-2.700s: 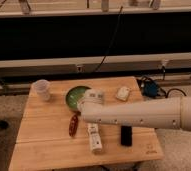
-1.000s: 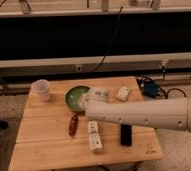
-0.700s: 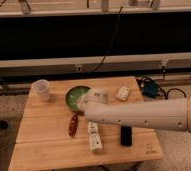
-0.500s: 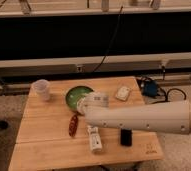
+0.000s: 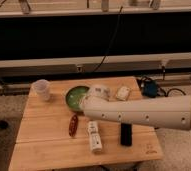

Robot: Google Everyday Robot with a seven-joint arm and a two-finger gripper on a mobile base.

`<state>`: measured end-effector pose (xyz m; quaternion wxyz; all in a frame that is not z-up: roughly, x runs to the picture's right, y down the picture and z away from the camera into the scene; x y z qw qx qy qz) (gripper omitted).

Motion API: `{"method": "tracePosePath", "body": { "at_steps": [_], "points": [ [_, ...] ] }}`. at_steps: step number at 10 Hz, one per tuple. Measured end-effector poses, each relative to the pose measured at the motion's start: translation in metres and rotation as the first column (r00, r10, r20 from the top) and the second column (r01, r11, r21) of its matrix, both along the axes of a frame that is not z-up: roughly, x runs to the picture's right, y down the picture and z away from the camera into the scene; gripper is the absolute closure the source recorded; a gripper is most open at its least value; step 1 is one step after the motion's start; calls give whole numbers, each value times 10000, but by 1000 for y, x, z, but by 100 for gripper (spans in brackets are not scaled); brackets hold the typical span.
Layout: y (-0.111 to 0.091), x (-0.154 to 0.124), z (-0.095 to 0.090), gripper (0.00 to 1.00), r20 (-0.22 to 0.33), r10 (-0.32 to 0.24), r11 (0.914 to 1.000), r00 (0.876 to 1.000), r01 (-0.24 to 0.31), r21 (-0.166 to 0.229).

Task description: Place the bottle in the ceramic bowl

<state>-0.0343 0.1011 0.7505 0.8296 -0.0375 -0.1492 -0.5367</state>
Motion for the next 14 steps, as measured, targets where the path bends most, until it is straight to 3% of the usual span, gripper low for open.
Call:
{"method": "tracePosePath", "body": {
  "at_steps": [2, 4, 6, 7, 10, 14],
  "points": [
    [7, 9, -4, 20, -138, -633, 9955, 9979, 621, -722],
    [18, 21, -6, 20, -144, -1425, 9799, 9897, 1390, -1429],
    [42, 34, -3, 20, 67, -2541, 9373, 9672, 2479, -2451],
    [55, 37, 0, 20, 176, -2899, 9183, 9569, 2833, -2765],
    [92, 50, 18, 20, 192, -3363, 8857, 9416, 3231, -3335],
    [127, 50, 33, 20, 368, -3598, 8587, 9323, 3463, -3778]
  ]
}}
